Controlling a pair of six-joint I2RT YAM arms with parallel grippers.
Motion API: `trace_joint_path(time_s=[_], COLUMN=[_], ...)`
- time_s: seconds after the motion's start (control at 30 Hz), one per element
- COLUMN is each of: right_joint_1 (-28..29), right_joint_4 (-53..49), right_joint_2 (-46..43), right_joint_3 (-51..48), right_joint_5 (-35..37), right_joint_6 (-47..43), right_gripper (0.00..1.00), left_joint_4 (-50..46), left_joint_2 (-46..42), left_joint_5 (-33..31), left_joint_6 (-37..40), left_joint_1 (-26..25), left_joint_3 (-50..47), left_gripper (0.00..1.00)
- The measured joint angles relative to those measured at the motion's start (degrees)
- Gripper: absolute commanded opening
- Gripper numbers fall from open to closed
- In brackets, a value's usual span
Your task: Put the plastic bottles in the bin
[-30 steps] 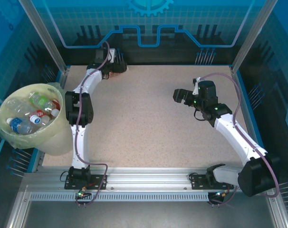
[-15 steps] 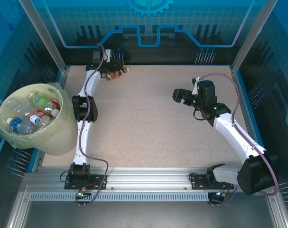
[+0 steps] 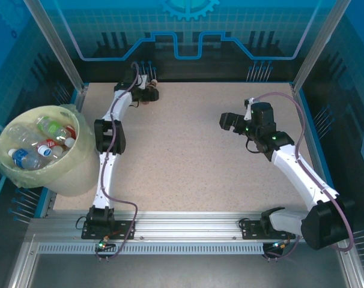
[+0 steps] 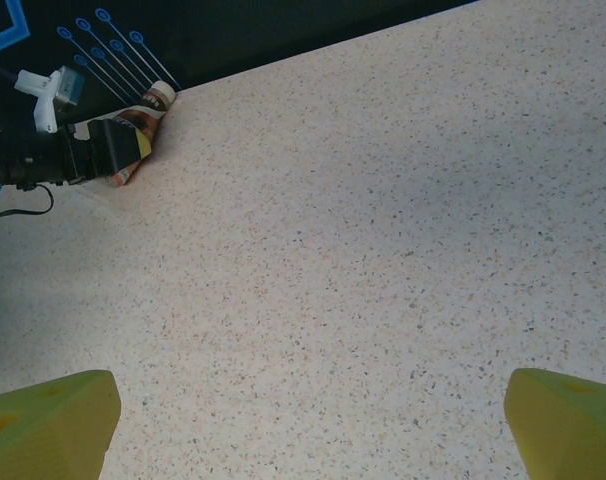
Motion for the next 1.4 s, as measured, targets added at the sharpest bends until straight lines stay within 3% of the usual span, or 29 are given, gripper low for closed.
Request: trace_joint_path(time_s=[0.13,0.27,0.37,0.57,0.73,0.93,1.2,1.3,1.4], right_joint_1=[0.0,0.0,0.0,0.0,0.0,0.0,0.0,0.0,0.0], right_joint_4=[-0.7,-1.5,-1.9,-2.8,-3.4,-2.6,1.4,3.2,4.8], right_joint_2=[-0.7,-2.4,-5.8,-15.4,-19.9,-22.6,-22.3,-20.8,-19.1], right_joint_3=[0.0,0.0,-0.5,-3.1,-5.6,-8.5,-9.9,-9.9,-9.9], right_joint_5=[0.5,0.7,0.9,0.9,0.2,-2.8,-6.4,-7.4,-8.4], right_joint_6=[-0.4,-0.4,-0.4,-0.2,-0.3,-1.3,-1.5,-1.5,-1.4], right_gripper=[1.00,1.00,1.00,1.00,1.00,1.00,1.00,1.00,1.00], left_joint_4=[-1.5,-1.4,0.9,6.7,13.2,16.8,12.3,7.7,0.7], left_joint_2=[0.0,-0.3,-4.2,-20.8,-39.0,-60.4,-82.0,-88.4,-92.4], left_joint_5=[-4.5,-6.9,-8.1,-9.4,-10.8,-12.0,-14.8,-19.5,-28.4], left_joint_6=[-0.1,-1.0,-2.3,-5.4,-8.4,-11.4,-13.4,-13.2,-13.0], left_joint_1=[-2.4,-4.1,-4.9,-7.5,-13.3,-19.7,-20.5,-20.5,-20.4], left_joint_3=[0.2,-0.1,-6.9,-31.0,-49.1,-63.0,-68.5,-68.4,-66.0], left_gripper=[0.59,0.47,0.47,0.44,0.44,0.44,0.45,0.48,0.48])
